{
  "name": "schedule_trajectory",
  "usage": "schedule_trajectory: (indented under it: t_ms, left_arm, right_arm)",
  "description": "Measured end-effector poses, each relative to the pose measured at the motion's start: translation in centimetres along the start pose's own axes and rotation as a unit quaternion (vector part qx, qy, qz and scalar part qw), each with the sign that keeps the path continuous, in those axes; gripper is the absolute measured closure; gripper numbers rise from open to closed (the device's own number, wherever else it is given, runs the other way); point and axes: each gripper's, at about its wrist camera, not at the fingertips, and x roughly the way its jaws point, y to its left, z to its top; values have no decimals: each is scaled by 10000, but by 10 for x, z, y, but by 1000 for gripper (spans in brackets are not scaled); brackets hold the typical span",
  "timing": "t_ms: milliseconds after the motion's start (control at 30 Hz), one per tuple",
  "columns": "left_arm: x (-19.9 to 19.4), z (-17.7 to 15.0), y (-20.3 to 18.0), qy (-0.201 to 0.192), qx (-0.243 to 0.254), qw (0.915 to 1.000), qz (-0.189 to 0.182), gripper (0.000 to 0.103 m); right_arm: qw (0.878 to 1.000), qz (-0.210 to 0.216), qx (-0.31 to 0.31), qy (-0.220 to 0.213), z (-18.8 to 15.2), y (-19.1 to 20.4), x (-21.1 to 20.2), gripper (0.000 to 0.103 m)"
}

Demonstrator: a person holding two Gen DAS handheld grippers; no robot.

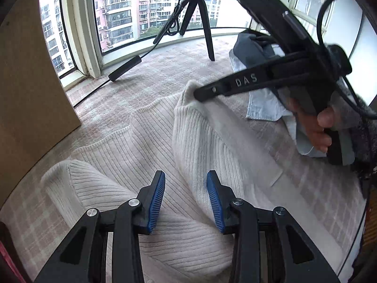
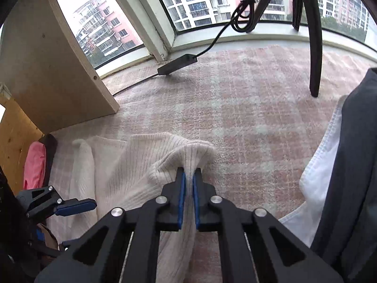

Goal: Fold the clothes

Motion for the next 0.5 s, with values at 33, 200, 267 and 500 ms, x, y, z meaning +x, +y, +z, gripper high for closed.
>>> schedule_trajectory:
  t_ms: [33,200,267,500]
  left_arm:
    - [-4,0,4,-39,-113,9999,-53,67]
    - [-39,0,37,-576,-699,9956,-241,67]
    - [-45,5,58,-628,-776,9950,91,65]
    - [-34,2,142,-222,-1665,9807,996,61]
  right_arm:
    - [9999,-123,-90,-19,2,2,2,91]
    - [9990,-7,91,-448,1,-3,-34,88]
    - [9976,303,-9,-621,-5,4,-52,87]
    - [9998,5,74,-199,-16,6,-27,66]
